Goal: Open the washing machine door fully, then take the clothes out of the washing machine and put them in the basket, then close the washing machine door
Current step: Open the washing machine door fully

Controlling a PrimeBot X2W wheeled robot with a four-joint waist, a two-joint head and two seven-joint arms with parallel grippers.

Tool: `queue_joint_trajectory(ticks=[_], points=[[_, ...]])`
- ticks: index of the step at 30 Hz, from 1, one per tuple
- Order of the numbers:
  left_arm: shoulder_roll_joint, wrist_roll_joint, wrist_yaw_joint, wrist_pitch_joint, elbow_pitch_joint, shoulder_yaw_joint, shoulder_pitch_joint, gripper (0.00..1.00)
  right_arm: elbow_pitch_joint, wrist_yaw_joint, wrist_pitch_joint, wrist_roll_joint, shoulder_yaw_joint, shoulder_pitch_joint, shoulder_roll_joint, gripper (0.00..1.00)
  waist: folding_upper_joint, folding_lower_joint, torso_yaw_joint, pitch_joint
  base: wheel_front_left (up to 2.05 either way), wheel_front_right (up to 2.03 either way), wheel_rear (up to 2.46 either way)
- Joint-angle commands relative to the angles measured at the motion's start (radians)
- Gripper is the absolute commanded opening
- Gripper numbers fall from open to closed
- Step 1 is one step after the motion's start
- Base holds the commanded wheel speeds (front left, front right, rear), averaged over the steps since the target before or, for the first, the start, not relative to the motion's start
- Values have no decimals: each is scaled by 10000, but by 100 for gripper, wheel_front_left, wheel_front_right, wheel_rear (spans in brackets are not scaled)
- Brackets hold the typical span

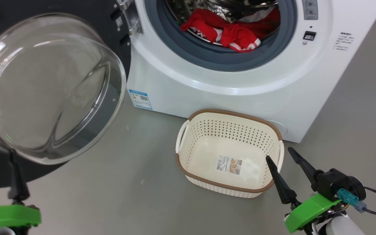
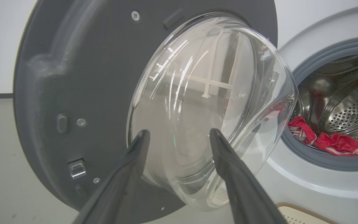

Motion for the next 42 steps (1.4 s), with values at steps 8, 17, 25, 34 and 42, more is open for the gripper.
queue_joint_trajectory(ticks=[8,17,25,34,42], points=[[385,-196,16,-51,-932,-802,748,100,-533,48,-93,124,-143,277,99,100,0,0,-675,-319,0,0,0],[689,-664,16,-51,-1798,-2082,1306,100,-871,48,-93,10,-754,557,128,100,0,0,-1582,-346,0,0,0],[908,-1041,15,-51,-2259,-2920,1443,100,-1166,48,-93,-128,-1285,645,208,100,0,0,-2336,-199,0,0,0],[952,-1209,15,-51,-2530,-3354,1644,100,-1303,48,-93,-157,-1619,759,230,100,0,0,-3079,-182,0,0,0],[929,-1264,15,-51,-2605,-3561,1706,100,-1406,48,-93,-142,-1873,923,262,100,0,0,-3413,-178,0,0,0]])
